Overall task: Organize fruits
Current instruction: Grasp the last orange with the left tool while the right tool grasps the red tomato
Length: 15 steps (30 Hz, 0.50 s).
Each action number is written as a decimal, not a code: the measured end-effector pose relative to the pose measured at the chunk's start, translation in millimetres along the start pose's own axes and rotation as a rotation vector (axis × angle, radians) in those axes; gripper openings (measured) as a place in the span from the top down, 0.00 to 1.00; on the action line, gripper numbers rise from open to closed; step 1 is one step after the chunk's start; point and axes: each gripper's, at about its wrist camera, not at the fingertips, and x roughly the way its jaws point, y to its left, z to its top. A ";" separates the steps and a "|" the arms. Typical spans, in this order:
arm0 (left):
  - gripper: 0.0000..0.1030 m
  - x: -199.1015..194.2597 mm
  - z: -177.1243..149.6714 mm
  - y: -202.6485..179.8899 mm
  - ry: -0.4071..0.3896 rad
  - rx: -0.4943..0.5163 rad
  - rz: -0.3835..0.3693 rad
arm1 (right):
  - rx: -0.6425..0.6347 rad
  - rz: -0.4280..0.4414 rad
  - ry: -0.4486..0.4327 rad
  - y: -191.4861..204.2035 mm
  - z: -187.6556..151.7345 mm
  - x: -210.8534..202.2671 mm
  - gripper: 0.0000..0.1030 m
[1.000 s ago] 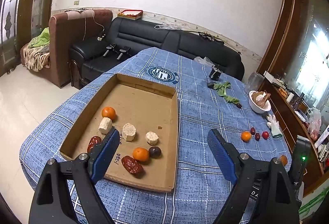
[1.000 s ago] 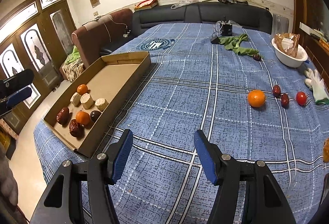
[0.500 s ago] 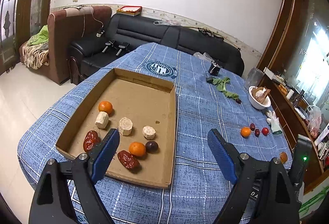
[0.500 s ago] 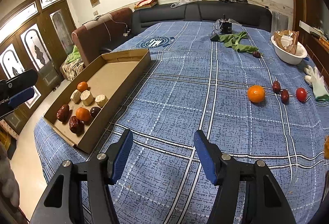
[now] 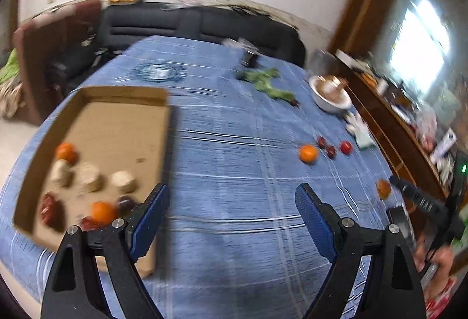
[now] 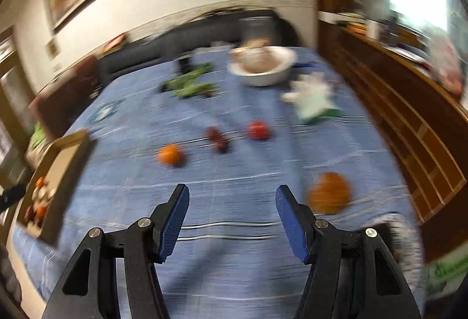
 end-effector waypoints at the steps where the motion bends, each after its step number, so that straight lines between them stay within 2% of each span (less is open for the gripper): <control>1: 0.16 9.4 3.2 -12.8 0.012 0.034 -0.010 | 0.021 -0.007 -0.006 -10.3 3.0 -2.1 0.35; 6: 0.16 51.2 15.2 -51.9 0.059 0.103 -0.057 | 0.074 0.010 -0.007 -28.0 17.5 9.4 0.35; 12: 0.16 98.2 13.8 -77.4 0.133 0.113 -0.096 | 0.124 0.106 0.058 -13.6 37.3 70.2 0.36; 15: 0.16 110.3 17.9 -84.5 0.133 0.131 -0.098 | 0.135 0.100 0.081 -11.3 51.8 105.8 0.36</control>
